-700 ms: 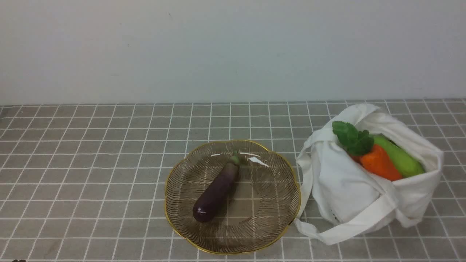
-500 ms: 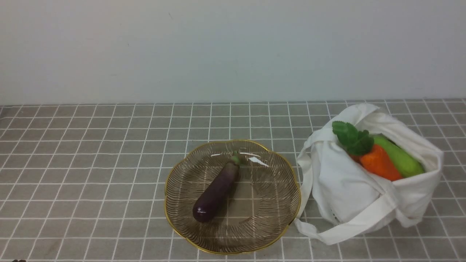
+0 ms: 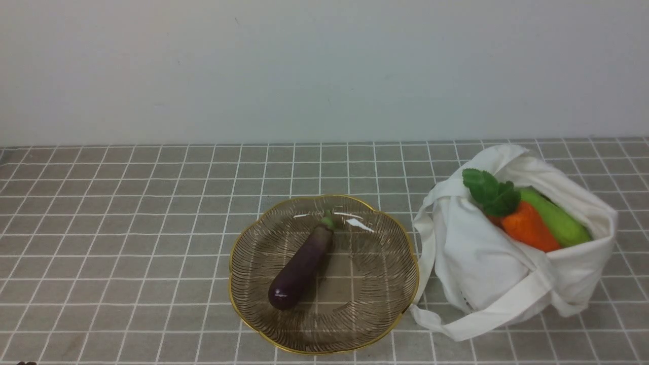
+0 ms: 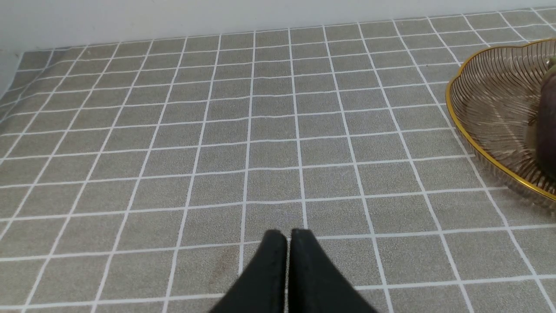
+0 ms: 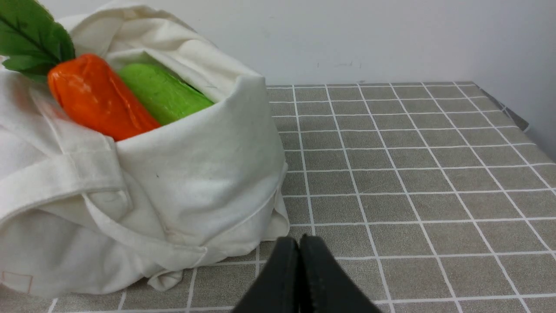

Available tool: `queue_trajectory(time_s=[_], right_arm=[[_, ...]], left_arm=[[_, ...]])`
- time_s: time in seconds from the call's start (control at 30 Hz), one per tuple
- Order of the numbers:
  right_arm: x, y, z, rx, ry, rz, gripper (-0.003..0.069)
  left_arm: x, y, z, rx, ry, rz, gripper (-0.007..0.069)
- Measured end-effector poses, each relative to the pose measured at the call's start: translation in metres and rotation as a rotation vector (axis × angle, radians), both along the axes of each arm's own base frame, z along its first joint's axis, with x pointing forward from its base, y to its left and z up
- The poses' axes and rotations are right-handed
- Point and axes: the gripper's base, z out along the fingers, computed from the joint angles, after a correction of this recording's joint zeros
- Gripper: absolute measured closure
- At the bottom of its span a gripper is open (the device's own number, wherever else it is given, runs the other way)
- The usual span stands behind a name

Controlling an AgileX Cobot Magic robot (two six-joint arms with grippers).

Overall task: Take vegetables from bag on grey coffee tablecloth place on plate.
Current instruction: 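Reach into the cloth bag and grasp a vegetable inside it with the right gripper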

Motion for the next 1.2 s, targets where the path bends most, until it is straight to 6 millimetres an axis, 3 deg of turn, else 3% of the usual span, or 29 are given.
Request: queue_trajectory(time_s=[0.5,0.57,0.73,0.77,0.87,1.2], right_arm=[[0.000,0.001,0.001,0.023,-0.015,0.001,0.0673],[0.001,0.002,0.002,0.099,-0.047,0.001,0.0673],[0.003,0.003,0.018,0.498,-0.258,-0.014,0.0673],[0.003,0.003,0.019,0.503,-0.265,-0.015,0.0673],[0.002,0.001,0.026,0.778,-0.366,-0.040,0.0673],[0.001,-0.003,0.032,0.908,-0.447,-0.060,0.0673]], left_arm=[[0.000,0.000,0.000,0.000,0.000,0.000,0.0629],[0.000,0.000,0.000,0.000,0.000,0.000,0.0629],[0.000,0.000,0.000,0.000,0.000,0.000,0.0629],[0.000,0.000,0.000,0.000,0.000,0.000,0.0629],[0.000,0.000,0.000,0.000,0.000,0.000,0.0629],[0.000,0.000,0.000,0.000,0.000,0.000,0.0629]])
